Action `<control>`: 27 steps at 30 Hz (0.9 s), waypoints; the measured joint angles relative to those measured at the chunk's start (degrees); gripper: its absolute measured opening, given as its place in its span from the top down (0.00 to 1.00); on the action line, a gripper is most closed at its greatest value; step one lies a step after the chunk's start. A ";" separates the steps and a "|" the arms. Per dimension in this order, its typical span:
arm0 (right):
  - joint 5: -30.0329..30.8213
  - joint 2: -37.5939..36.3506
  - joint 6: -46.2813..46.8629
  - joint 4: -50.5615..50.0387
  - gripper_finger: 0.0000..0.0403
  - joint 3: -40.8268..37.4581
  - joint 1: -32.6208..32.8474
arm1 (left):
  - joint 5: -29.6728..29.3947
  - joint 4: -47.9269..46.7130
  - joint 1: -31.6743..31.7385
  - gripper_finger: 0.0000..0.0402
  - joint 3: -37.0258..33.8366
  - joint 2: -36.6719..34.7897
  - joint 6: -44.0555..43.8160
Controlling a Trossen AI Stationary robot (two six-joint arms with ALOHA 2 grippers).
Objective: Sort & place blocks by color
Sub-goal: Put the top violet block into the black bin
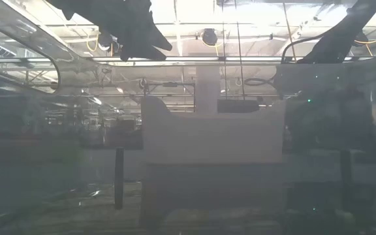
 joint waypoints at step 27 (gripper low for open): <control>-21.03 -15.28 7.29 54.95 0.79 -0.20 19.73 | 0.00 -0.01 -0.11 0.47 0.00 0.02 -1.28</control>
